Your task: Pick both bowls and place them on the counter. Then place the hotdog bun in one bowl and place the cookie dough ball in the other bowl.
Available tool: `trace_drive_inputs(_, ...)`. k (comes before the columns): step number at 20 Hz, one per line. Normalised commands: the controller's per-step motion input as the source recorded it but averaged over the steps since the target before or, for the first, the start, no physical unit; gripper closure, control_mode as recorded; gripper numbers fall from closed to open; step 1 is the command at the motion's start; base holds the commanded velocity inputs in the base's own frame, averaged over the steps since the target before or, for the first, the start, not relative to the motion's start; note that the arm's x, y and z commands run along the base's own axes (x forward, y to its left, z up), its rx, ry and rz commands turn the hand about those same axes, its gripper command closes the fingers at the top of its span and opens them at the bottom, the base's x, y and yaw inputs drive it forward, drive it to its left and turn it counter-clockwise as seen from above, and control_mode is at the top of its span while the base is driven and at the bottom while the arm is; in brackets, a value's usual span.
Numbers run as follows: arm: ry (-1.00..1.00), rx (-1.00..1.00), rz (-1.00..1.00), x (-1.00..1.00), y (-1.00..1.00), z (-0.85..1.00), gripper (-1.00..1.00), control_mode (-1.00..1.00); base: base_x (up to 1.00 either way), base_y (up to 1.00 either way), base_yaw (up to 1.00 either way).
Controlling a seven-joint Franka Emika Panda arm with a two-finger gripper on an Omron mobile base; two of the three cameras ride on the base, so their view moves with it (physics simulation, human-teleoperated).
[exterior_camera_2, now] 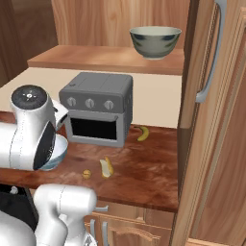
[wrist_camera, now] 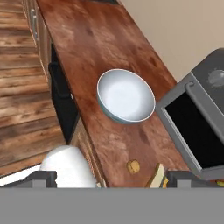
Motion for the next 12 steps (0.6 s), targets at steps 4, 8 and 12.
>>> trace_drive_inputs(4,-0.15,-0.2,-0.05,-0.34,-0.31,0.54,-1.0,-1.0,0.0,0.0,0.0)
trace_drive_inputs(8,-0.17,-0.26,-0.03,-0.24,-0.27,0.53,-1.0,-1.0,0.0,0.0,0.0)
trace_drive_inputs(12,-0.24,-0.27,0.0,-0.15,-0.2,0.61,-1.0,-1.0,0.0,0.0,0.0)
